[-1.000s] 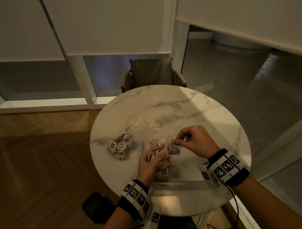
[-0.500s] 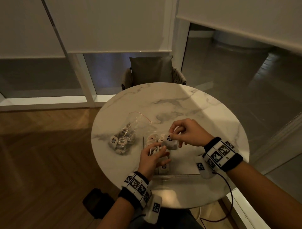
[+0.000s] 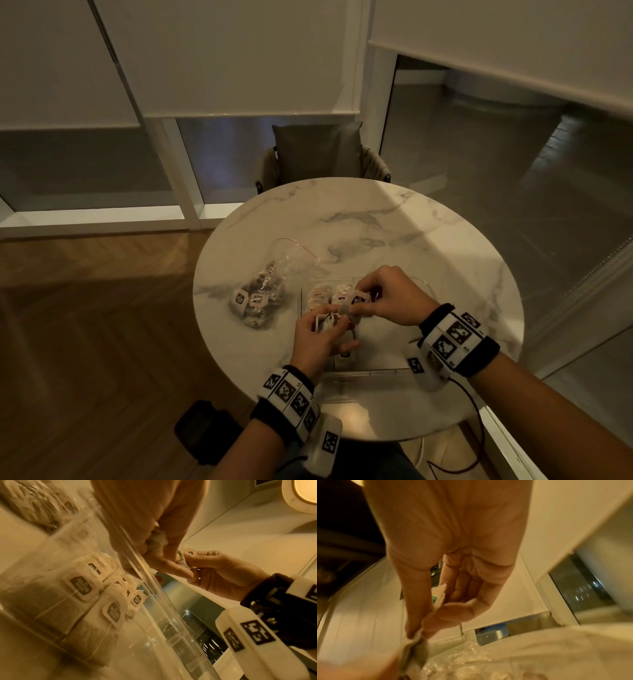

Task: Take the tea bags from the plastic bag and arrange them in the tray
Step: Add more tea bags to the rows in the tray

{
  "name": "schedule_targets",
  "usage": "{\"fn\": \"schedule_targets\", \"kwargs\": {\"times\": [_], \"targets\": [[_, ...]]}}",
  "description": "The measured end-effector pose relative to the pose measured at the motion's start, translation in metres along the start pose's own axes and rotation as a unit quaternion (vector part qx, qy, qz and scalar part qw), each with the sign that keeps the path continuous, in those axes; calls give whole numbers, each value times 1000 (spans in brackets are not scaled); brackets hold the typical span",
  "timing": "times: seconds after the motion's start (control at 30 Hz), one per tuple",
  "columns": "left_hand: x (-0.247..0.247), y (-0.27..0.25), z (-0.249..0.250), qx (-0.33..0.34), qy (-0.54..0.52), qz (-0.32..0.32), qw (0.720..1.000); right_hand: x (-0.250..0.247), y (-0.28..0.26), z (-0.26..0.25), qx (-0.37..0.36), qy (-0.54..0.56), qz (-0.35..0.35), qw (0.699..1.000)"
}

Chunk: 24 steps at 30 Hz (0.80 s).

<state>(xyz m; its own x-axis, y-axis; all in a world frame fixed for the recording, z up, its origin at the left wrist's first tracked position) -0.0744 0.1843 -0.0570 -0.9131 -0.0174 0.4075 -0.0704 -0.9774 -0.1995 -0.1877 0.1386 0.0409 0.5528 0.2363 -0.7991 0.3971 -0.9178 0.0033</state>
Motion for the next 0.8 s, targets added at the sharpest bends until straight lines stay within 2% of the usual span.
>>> {"fn": "schedule_targets", "kwargs": {"times": [0.1,0.2,0.33,0.43,0.6,0.8], "targets": [[-1,0,0,1,3,2,1000,-2,-2,1,3,-1,25,1000],[0,0,1,4,6,-5,1000,4,-2,-2,-3,23,2,1000],[0,0,0,3,10,-4,1000,2,-3,2,12,31,14,999],[-2,0,-2,-1,3,-4,1000,5,-7,1,16,87,-22,996],[0,-1,-3,-8,-11,-5,1000,-13,-7,18,44,99,10,994],[4,-4,-2,-18,12,-13,1000,-9,-11,12,42,120,-14,992]]}}
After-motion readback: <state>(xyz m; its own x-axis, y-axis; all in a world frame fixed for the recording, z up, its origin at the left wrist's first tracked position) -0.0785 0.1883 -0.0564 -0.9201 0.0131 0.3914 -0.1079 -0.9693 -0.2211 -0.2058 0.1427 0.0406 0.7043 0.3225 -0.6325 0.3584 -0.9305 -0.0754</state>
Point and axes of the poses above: each hand's wrist, its own y-axis towards the middle knuckle, its own x-axis out of the palm, z = x × y, the point moved 10 cm from there along y, towards the middle knuckle, and after that the axes turned 1 degree about x, right-handed, at the moved point
